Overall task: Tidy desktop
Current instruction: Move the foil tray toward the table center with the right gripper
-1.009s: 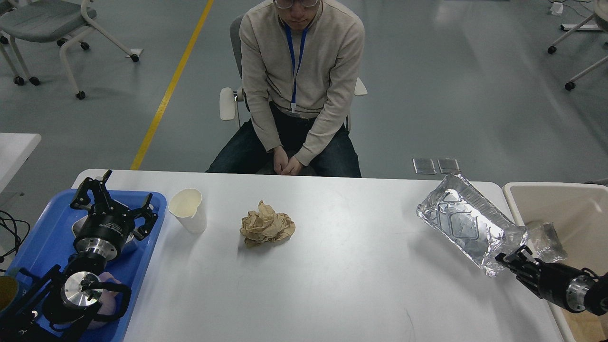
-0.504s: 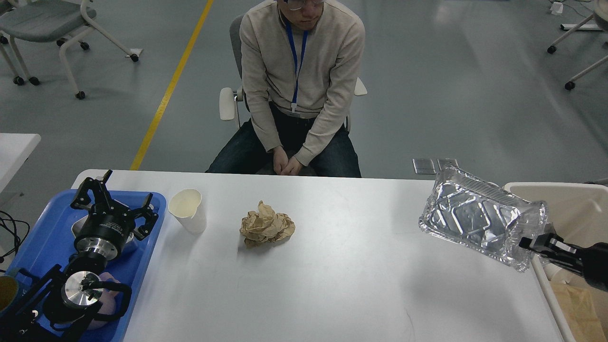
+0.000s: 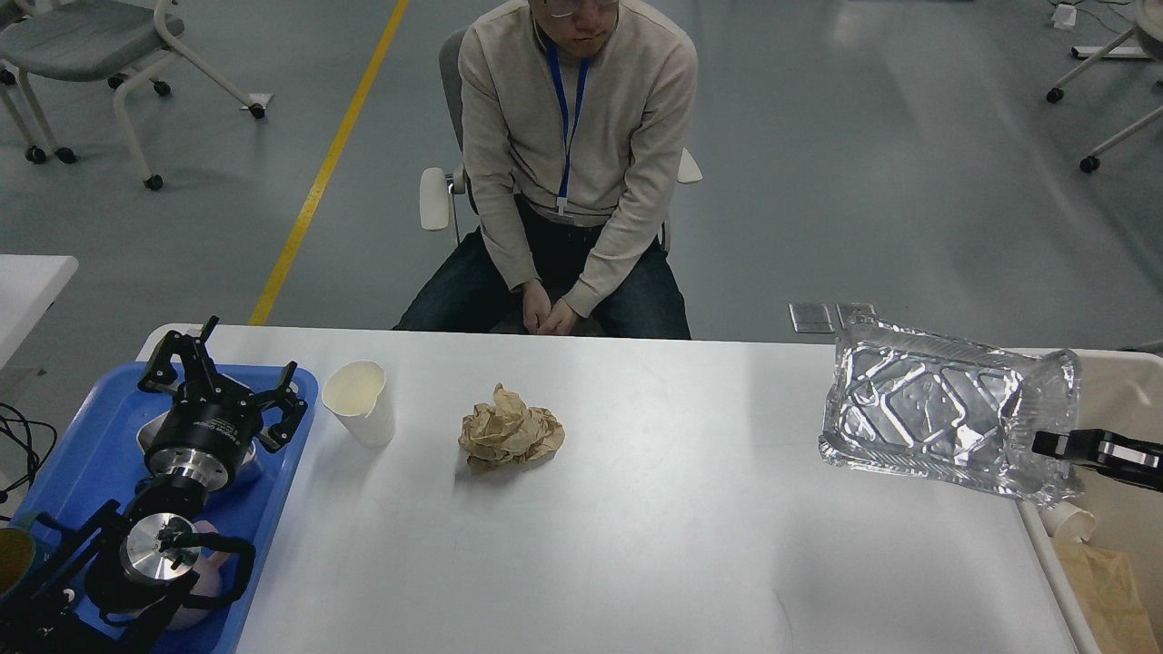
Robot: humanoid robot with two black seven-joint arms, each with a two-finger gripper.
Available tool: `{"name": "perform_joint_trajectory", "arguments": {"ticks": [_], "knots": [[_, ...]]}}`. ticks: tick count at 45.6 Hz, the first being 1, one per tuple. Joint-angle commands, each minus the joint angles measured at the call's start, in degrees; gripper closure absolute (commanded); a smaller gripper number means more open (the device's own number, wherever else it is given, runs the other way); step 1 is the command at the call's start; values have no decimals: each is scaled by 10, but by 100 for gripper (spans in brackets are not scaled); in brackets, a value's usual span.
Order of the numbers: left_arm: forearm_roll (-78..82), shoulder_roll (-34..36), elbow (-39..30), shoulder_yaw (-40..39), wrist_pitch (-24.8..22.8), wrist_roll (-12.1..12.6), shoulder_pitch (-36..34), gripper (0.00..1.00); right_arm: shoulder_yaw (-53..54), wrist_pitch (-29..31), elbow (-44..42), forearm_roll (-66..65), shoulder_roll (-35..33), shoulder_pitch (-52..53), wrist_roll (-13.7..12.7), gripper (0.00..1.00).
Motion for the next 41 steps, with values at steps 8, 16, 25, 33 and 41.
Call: {"name": "perform_joint_trajectory", "arguments": {"ticks": [8,16,25,33,41], "knots": [[0,-2,-16,0,19,-1,1,3,-1,70,0,-58,32,64,-1,100],[0,-3,-18,0,26,-1,1,3,-2,84,-3,-82,74,86,-2,100],[3,14,-23,-1,25,-3,1,3,-3,102,-8,-105,129,107,-3,100],[3,38,-40,-1,23,-3,6,3,-5,129,-22,-107,177,128,-3,100],[17,43,-43,-3,12,-5,6,3,-50,139,-56,-132,235,148,-2,100]]}}
